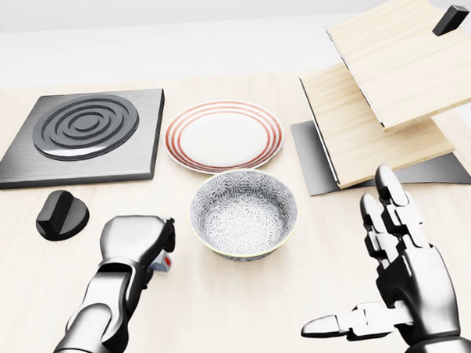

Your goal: Pick up the cream cheese and put it in the bowl.

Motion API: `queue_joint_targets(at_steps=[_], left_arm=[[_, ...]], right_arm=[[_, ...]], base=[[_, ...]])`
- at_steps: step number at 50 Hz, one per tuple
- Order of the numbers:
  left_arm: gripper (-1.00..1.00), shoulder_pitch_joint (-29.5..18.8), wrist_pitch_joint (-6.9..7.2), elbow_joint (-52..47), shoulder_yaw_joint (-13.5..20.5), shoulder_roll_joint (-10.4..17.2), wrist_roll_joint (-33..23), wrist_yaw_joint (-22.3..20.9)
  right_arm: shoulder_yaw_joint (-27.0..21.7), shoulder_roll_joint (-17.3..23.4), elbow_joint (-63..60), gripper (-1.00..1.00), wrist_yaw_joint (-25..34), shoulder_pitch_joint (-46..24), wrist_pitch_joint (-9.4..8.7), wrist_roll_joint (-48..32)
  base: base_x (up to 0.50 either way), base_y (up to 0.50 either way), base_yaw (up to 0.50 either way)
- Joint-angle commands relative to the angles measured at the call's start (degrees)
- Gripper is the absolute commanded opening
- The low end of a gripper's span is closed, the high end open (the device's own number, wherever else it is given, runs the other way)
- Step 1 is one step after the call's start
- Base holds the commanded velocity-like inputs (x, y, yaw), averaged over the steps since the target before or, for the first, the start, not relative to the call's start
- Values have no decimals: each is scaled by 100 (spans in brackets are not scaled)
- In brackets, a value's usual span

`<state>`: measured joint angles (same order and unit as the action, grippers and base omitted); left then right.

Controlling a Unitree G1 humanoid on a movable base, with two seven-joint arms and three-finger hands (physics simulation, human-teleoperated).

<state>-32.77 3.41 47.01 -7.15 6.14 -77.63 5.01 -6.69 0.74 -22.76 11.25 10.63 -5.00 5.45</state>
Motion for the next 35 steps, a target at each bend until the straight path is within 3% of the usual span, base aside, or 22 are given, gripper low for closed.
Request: queue_joint_targets(at_steps=[1,3,4,7,9,12,16,21,30,35], left_arm=[[-35,-143,23,386,-21,-18,52,240],[-40,-210,13,499,-14,-16,88,312],[-55,-268,4,649,-13,-12,103,392],[-71,-352,-12,888,-25,1,145,527],[-74,-375,-24,961,-33,5,161,572],[-98,-465,-35,1161,-38,22,205,663],[-100,-426,30,972,-66,53,188,597],[-100,-144,158,-151,5,131,132,6],[-100,364,159,-1833,159,220,-156,-838],[-100,461,159,-2153,250,200,-212,-1034]], right_arm=[[-45,-9,-68,100,17,54,0,32],[-47,-16,-140,100,19,81,0,39],[-39,-25,-235,100,25,131,0,43],[-94,-31,-373,100,63,220,0,83],[-127,-35,-395,100,84,238,0,102],[-206,-51,-380,100,124,267,0,132],[-206,-80,-396,100,143,290,0,117],[-204,-86,-333,100,151,278,0,110],[-120,-109,-186,100,140,301,0,54],[-87,-103,-190,100,119,316,0,54]], base=[[0,0,0],[0,0,0],[0,0,0],[0,0,0],[0,0,0],[0,0,0],[0,0,0],[0,0,0],[0,0,0],[0,0,0]])
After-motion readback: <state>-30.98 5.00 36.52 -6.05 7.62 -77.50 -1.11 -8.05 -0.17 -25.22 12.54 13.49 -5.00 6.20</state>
